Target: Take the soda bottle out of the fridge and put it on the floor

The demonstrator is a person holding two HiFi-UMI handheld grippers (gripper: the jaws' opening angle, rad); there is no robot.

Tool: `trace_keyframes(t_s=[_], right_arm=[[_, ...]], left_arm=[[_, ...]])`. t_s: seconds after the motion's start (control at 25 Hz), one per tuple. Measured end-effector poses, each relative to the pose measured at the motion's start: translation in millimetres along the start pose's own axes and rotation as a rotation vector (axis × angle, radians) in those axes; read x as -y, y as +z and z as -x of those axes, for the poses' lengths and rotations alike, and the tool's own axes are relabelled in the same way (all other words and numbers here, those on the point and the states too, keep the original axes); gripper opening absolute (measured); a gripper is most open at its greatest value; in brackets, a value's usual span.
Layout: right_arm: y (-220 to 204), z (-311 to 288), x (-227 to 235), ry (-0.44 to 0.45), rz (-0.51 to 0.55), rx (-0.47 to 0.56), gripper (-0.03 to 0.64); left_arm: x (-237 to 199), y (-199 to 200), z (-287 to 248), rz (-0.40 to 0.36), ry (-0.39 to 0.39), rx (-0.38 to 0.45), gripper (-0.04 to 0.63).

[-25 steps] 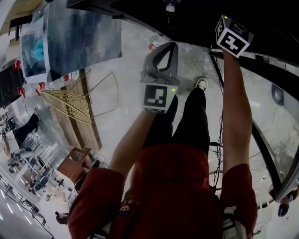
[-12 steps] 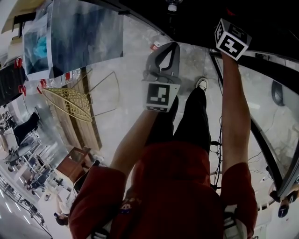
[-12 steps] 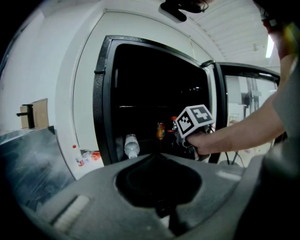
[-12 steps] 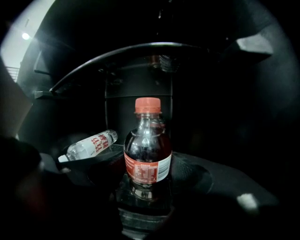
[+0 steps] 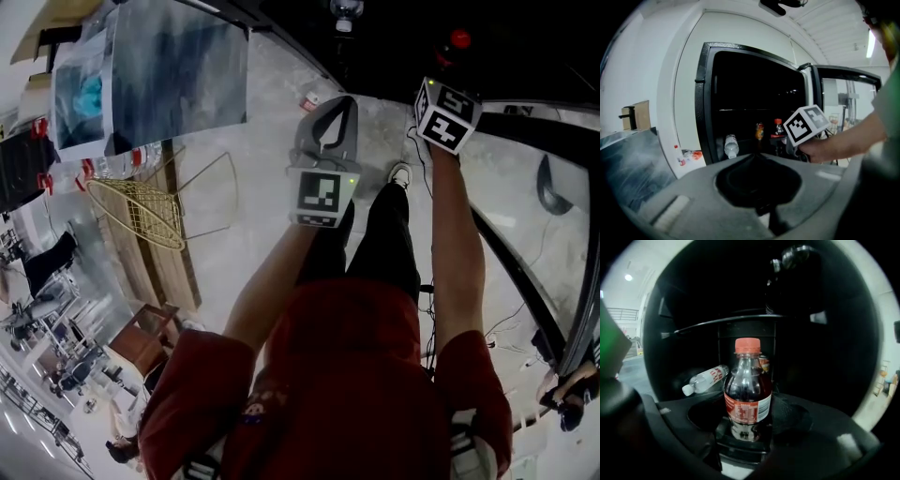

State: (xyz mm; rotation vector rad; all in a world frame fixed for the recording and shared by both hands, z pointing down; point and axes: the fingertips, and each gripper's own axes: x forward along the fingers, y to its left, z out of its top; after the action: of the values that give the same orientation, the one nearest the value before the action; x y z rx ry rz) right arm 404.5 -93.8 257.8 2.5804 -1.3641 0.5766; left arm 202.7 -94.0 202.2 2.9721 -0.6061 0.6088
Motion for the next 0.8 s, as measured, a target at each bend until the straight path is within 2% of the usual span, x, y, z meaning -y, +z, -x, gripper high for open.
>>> trace_keyframes(t_s=[0.28, 0.8], right_arm=[[-11, 52, -9, 0.039, -0.001, -0.043, 0.293], [3, 186, -31, 0.155, 0.015, -0.074, 0.293]], left_arm=[[9, 11, 18, -0.004, 0.0, -0.003, 0.0], [15, 35, 72, 0.032, 0.009, -0.001, 0.0]])
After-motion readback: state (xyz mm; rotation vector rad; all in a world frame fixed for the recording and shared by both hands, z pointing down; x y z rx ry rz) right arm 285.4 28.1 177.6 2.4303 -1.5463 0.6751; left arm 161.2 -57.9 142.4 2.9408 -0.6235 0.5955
